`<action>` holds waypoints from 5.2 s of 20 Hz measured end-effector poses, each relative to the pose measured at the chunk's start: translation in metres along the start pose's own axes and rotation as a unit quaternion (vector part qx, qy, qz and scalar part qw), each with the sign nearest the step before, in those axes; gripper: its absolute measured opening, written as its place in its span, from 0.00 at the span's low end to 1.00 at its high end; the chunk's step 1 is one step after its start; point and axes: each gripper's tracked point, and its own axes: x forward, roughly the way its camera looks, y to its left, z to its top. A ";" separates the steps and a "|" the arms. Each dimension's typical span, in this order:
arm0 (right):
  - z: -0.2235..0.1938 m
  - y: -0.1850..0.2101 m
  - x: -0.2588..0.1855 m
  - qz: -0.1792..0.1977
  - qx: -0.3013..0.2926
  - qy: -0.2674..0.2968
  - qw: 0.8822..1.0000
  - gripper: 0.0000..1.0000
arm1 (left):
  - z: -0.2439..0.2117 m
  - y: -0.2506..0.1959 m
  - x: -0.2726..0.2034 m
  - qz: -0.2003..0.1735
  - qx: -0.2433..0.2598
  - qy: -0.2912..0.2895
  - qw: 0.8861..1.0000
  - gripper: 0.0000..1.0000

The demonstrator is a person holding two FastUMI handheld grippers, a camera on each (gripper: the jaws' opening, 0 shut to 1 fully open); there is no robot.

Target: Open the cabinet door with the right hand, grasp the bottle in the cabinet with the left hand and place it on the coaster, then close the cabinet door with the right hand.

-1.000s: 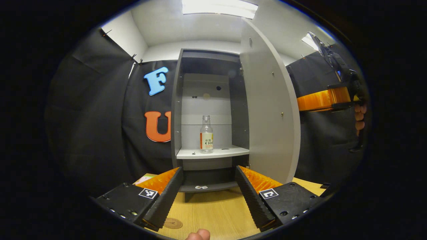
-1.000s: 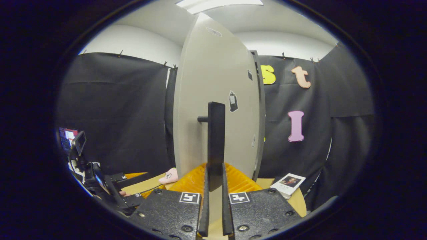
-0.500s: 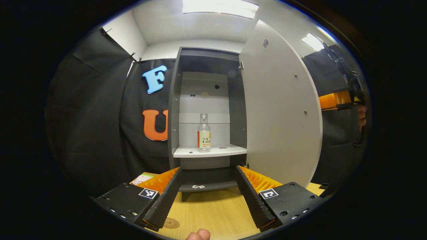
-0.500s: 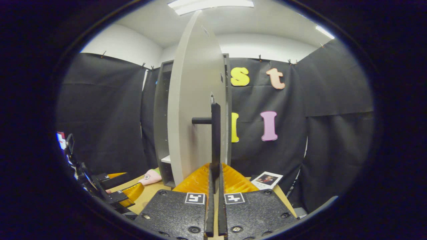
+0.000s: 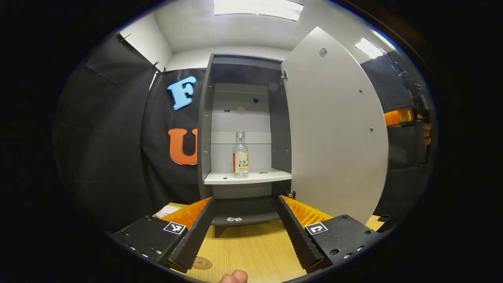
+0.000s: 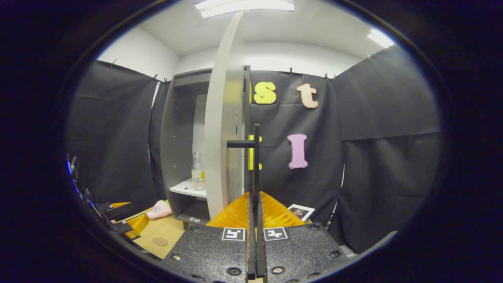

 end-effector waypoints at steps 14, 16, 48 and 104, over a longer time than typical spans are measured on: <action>-0.020 -0.045 -0.011 -0.025 0.030 -0.017 0.999 0.37 | 0.009 0.017 0.012 0.034 -0.003 -0.014 0.999 0.94; -0.022 -0.046 -0.006 -0.026 0.031 -0.017 0.999 0.58 | 0.013 0.024 0.016 0.041 0.000 -0.016 0.999 0.94; -0.053 -0.074 0.012 -0.056 0.072 0.013 0.996 0.90 | 0.080 0.039 0.331 0.010 0.016 -0.013 1.000 0.95; -0.034 -0.081 0.003 -0.101 0.083 -0.011 0.991 0.90 | -0.194 0.168 0.059 0.234 0.054 0.039 0.970 0.42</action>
